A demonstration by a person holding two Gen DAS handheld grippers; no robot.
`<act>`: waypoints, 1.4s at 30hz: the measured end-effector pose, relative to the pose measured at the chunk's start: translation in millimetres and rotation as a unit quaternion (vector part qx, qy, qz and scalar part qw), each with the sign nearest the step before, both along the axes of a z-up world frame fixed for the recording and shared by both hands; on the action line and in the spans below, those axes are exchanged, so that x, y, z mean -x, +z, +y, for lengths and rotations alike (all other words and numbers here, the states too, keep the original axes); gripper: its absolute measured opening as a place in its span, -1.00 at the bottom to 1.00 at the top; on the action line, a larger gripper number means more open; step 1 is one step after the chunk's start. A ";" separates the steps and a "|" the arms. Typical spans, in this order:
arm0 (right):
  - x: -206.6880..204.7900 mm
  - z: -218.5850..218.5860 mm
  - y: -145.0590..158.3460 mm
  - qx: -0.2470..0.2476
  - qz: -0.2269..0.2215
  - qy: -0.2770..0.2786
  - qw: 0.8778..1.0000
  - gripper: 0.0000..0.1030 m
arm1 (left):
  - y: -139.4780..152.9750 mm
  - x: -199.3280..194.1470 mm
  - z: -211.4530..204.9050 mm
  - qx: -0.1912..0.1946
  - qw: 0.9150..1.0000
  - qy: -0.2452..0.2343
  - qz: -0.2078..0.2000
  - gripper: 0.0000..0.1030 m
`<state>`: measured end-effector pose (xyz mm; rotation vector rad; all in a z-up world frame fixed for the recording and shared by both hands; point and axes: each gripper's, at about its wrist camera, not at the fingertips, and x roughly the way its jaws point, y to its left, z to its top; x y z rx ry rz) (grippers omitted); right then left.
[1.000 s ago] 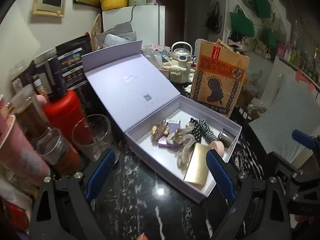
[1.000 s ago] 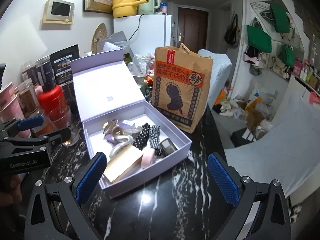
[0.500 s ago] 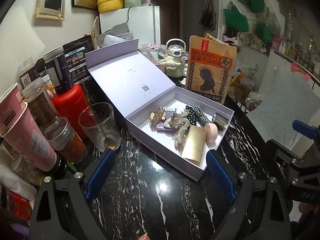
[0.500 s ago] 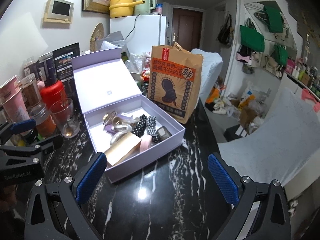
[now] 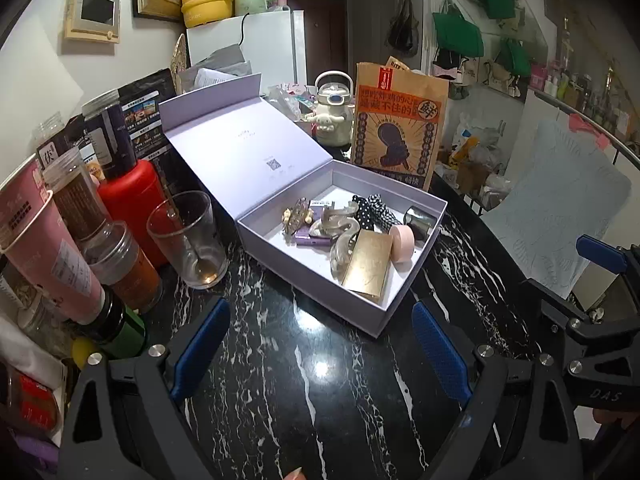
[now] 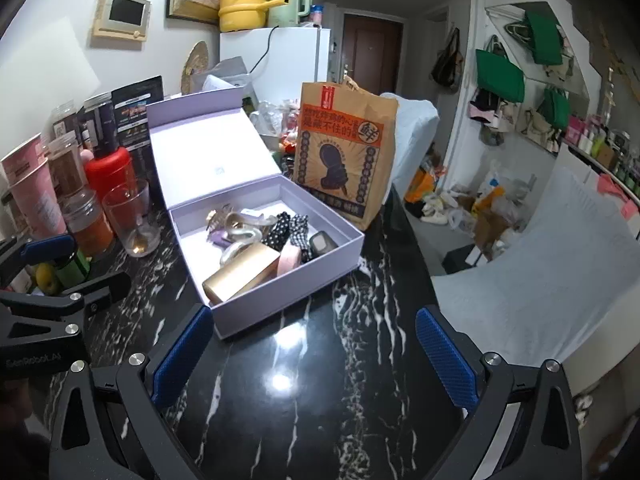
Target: Organize rigid objects
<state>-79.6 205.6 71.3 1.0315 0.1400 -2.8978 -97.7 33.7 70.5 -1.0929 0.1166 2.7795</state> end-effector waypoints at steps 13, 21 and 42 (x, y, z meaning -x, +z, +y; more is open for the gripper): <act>-6.9 -1.4 -4.1 -0.005 0.000 0.001 1.000 0.99 | -1.0 -9.2 1.2 0.005 1.000 -0.005 0.005 0.81; -9.7 -5.6 -3.0 -0.012 0.000 0.002 1.000 0.99 | 0.6 -9.1 -0.7 0.011 1.000 -0.004 0.008 0.81; -18.4 -7.0 1.1 -0.018 0.003 0.001 1.000 0.99 | 1.1 -14.9 -0.7 0.015 1.000 -0.019 0.006 0.81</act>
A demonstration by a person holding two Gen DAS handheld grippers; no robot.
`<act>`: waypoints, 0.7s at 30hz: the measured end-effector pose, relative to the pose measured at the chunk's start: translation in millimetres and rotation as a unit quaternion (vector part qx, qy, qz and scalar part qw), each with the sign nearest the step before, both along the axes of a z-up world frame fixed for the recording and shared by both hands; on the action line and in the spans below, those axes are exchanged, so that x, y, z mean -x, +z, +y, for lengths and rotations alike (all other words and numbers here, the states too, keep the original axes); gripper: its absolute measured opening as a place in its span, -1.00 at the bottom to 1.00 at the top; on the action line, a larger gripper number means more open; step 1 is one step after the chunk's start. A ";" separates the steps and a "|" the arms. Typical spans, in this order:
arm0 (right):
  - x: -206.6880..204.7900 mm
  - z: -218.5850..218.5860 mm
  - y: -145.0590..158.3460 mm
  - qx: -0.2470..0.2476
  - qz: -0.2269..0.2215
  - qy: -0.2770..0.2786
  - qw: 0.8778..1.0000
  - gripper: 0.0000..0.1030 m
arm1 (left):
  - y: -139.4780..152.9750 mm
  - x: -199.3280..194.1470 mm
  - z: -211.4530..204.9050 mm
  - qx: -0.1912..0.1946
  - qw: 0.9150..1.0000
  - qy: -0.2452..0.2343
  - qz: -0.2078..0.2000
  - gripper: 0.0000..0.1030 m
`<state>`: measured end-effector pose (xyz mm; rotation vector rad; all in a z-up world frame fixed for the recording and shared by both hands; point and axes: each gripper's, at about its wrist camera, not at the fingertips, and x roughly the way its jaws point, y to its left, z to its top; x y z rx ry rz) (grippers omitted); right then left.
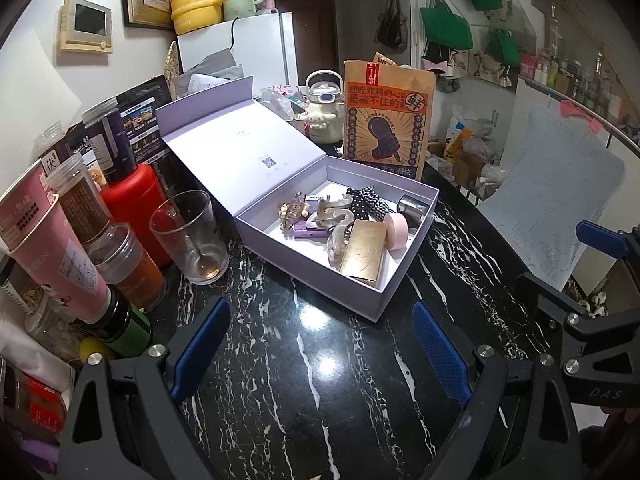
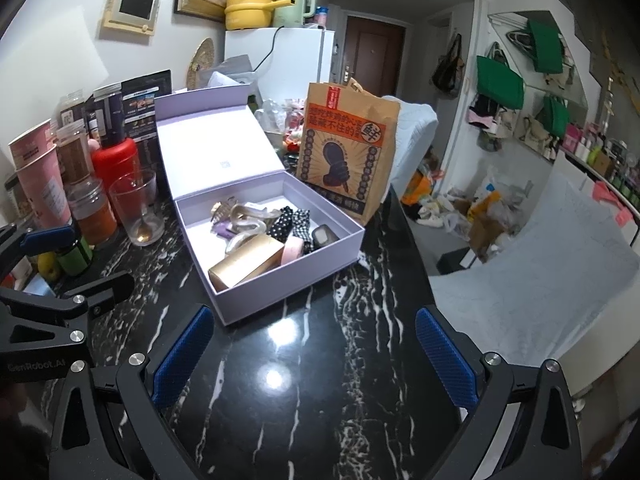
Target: Organize rigid objects
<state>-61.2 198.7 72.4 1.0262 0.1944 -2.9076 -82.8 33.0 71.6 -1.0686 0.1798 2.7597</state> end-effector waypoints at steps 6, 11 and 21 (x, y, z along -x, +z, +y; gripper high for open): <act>-0.6 2.4 -1.1 -0.002 -0.002 -0.002 1.000 0.99 | 0.6 0.2 -0.8 -0.004 1.000 0.000 0.000 0.81; 0.5 2.9 -3.8 -0.006 -0.007 -0.002 1.000 0.99 | -1.0 0.9 0.7 0.001 1.000 0.000 -0.004 0.81; 2.3 6.2 -7.4 -0.012 -0.012 -0.003 1.000 0.99 | -7.8 4.1 4.6 0.025 1.000 0.013 -0.009 0.81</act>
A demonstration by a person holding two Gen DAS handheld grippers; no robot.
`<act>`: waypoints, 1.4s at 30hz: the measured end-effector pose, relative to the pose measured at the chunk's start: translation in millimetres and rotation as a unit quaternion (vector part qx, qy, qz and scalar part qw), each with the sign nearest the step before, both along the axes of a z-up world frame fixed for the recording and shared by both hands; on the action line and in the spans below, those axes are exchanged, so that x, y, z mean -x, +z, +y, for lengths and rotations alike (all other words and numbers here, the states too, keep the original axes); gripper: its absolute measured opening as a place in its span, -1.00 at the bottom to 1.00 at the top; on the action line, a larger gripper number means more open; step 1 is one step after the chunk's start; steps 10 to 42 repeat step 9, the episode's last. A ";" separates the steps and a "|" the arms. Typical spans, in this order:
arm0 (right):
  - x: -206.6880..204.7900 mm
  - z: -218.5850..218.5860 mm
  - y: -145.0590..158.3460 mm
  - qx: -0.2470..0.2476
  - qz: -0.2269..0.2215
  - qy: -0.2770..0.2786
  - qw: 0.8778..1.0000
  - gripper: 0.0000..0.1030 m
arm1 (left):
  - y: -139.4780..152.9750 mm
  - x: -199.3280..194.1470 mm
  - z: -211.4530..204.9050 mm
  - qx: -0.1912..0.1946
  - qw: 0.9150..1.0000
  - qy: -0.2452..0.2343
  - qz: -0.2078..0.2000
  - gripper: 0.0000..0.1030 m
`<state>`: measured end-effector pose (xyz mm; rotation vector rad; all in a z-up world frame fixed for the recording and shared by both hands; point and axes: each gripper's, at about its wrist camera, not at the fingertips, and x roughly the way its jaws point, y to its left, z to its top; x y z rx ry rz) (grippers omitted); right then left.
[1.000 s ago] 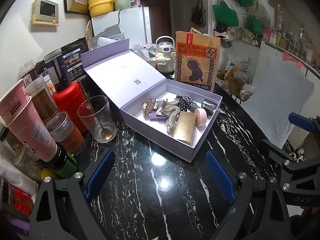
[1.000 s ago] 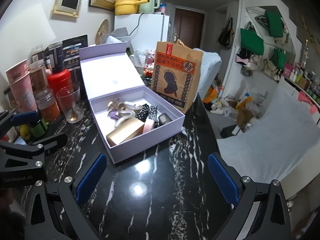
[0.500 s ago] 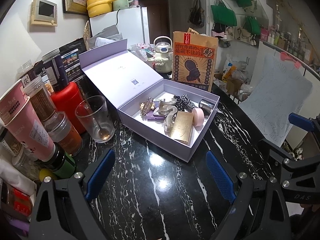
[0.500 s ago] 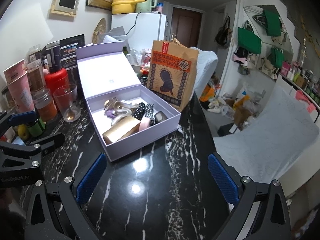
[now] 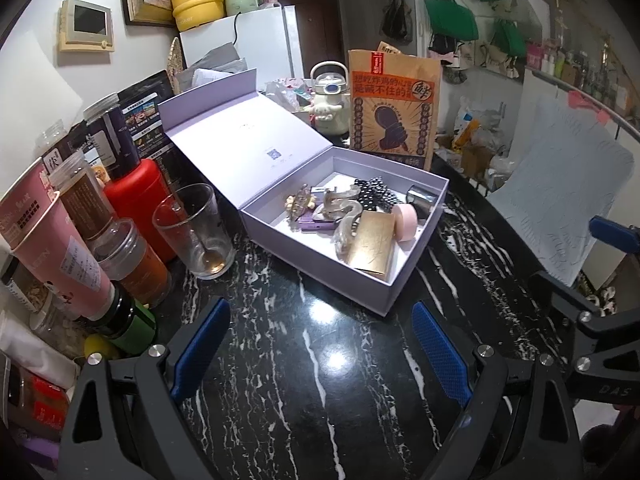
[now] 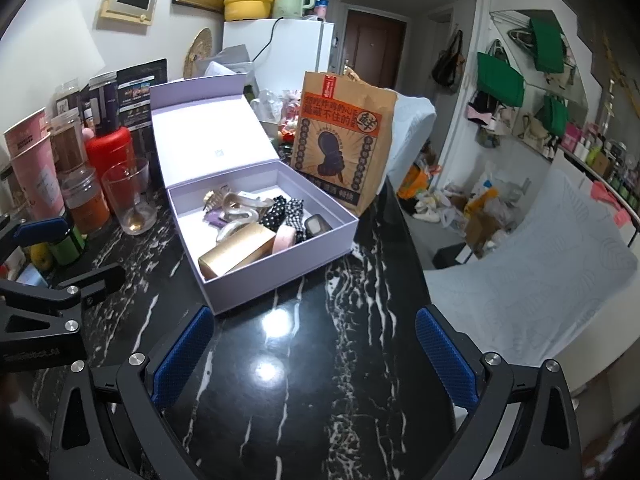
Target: Organize rigid objects
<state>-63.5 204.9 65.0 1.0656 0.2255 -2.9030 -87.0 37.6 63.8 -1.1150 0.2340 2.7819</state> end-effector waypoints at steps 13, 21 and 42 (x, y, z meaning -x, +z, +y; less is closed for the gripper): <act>4.0 6.7 -6.5 0.003 -0.010 -0.007 1.000 0.99 | -10.1 6.5 0.3 0.000 1.000 0.003 -0.018 0.81; 4.0 6.7 -6.5 0.003 -0.010 -0.007 1.000 0.99 | -10.1 6.5 0.3 0.000 1.000 0.003 -0.018 0.81; 4.0 6.7 -6.5 0.003 -0.010 -0.007 1.000 0.99 | -10.1 6.5 0.3 0.000 1.000 0.003 -0.018 0.81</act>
